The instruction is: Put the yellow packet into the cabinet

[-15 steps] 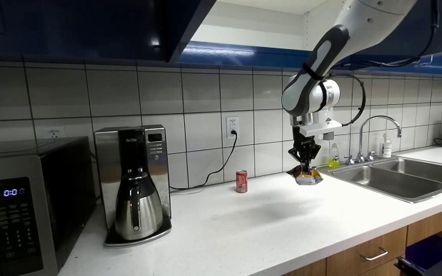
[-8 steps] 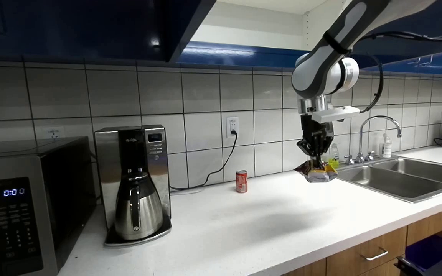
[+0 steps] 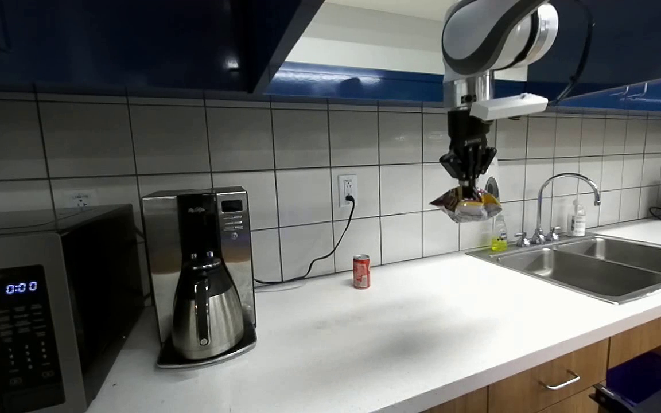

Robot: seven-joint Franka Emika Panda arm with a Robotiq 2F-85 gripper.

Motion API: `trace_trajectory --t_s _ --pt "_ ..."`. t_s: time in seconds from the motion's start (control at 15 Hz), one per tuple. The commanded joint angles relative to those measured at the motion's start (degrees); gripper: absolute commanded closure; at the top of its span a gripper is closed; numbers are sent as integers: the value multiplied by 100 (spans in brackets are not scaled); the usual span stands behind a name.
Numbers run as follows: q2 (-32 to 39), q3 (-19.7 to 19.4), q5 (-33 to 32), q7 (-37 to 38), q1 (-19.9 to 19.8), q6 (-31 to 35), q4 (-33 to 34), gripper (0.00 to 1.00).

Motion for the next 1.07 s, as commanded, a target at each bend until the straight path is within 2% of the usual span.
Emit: trace_trajectory --t_s 0.0,0.33,1.0 --pt "-461 251 -27 51 74 -589 481 100" --pt "-558 455 -83 110 105 -749 1446 100" --pt "113 670 -174 230 31 -757 3524 100"
